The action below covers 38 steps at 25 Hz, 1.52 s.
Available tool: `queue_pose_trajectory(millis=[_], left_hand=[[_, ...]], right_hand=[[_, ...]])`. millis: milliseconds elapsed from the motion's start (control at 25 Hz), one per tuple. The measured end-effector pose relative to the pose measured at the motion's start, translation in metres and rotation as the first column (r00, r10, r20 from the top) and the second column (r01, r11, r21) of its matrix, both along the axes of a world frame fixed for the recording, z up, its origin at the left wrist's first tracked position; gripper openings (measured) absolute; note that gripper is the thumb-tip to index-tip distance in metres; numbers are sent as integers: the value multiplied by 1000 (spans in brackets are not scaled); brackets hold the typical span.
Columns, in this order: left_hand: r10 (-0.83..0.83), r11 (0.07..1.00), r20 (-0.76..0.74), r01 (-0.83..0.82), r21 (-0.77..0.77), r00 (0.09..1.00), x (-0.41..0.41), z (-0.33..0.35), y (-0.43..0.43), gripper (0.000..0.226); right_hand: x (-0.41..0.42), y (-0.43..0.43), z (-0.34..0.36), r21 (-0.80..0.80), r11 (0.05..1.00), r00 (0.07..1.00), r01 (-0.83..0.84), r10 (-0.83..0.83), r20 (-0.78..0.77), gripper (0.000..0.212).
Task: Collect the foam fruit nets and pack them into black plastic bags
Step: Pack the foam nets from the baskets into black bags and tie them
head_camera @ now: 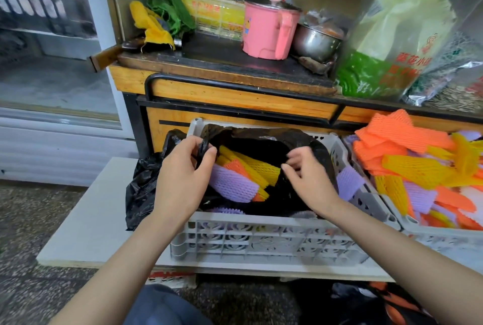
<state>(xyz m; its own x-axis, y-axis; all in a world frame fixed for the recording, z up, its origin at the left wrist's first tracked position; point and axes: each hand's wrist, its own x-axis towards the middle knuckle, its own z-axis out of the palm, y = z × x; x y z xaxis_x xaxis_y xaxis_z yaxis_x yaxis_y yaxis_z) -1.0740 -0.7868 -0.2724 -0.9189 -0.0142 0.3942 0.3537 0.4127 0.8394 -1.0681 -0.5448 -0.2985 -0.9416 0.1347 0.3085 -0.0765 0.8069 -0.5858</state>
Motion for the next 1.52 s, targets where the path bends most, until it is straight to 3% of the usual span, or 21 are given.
queue_pose_trajectory(millis=[120,240,400,640,760,840,960,1080,1200,1320,1400,1520], left_hand=[[2,999,-26,-3,-38,1000,1,4,5,17],[-19,998,-49,16,-61,999,5,6,11,18],[-7,996,-68,1,-86,998,9,9,12,19],[60,993,-67,-67,-100,996,1,12,10,17],[38,994,-69,-45,-100,997,-2,14,25,22],[24,992,-85,-34,-122,996,0,16,38,25],[8,988,-131,-28,-153,991,2,21,56,26],[-29,975,-165,-8,-221,986,-2,21,74,25],[-64,905,-129,3,-425,990,-8,7,86,17],[-174,700,-287,-86,-709,942,-13,1,97,28],[-264,599,-381,-159,-785,886,-14,11,114,36],[-339,591,-434,-170,-789,835,-17,30,161,38]], right_hand=[[3,32,-3,251,936,965,247,-212,-157,53],[-22,27,4,417,889,978,191,-138,-154,71],[-64,18,26,490,856,984,167,-115,-134,50],[-66,96,58,437,823,927,364,-365,-86,28],[-48,134,54,471,807,914,357,-406,4,23],[-41,145,54,398,857,933,326,-360,11,25],[-36,147,72,279,930,971,238,-219,-97,35],[-23,145,87,290,951,992,108,-84,-94,40],[1,150,79,357,934,998,17,-36,47,34],[27,160,65,399,913,989,-90,35,143,22],[43,172,59,387,913,983,-133,70,172,22],[65,208,50,388,921,997,-37,10,73,34]])
